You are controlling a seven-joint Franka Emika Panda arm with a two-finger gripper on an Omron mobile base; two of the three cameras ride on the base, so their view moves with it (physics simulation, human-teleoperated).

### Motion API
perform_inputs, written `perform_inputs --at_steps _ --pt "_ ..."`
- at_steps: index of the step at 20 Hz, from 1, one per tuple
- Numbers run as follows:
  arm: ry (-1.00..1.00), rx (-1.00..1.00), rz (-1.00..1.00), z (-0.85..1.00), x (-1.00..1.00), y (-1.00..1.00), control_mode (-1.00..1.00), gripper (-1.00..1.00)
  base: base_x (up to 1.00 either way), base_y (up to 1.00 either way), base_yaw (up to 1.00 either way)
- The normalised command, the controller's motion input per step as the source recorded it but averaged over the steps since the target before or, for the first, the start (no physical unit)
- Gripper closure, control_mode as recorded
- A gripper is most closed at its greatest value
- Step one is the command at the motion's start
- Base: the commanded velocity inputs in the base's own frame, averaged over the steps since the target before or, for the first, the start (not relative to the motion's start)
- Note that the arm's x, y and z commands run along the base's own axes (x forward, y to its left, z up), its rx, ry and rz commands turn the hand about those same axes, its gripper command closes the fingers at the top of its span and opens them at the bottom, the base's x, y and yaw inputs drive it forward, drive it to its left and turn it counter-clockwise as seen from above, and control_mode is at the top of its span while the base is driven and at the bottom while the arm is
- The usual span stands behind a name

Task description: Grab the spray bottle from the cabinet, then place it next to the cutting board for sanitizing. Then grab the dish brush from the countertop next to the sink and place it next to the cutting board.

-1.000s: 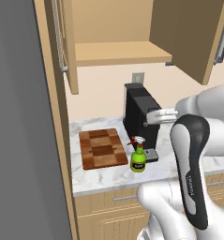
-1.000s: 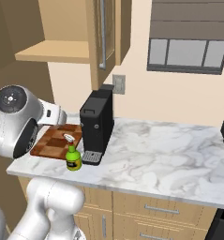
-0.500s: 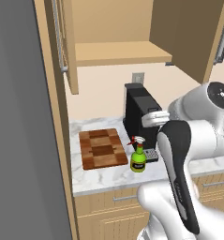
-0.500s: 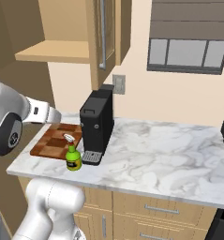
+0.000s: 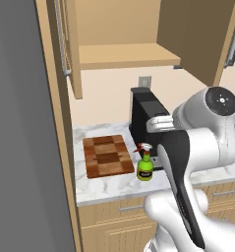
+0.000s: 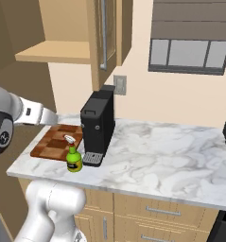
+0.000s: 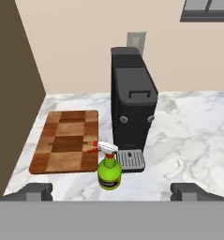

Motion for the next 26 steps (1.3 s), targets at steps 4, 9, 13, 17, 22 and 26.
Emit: perform_inputs --at_steps 4,9,13,17,22,26 --pt "0.0 0.0 0.0 0.01 -0.03 0.0 1.0 -1.0 -0.1 0.0 0.0" --pt "0.0 0.0 0.0 0.0 0.0 0.0 1.0 -1.0 -0.93 -0.19 -0.03" --pt "0.0 0.0 0.0 0.0 0.0 0.0 1.0 -1.0 -1.0 -0.34 -0.04" --pt "0.0 0.0 0.0 0.0 0.0 0.0 1.0 -1.0 -0.88 -0.41 -0.13" --pt "0.0 0.0 0.0 0.0 0.0 0.0 1.0 -1.0 -0.1 -0.89 -0.48" --pt "0.0 0.0 0.0 0.0 0.0 0.0 1.0 -1.0 0.0 -0.9 -0.63"
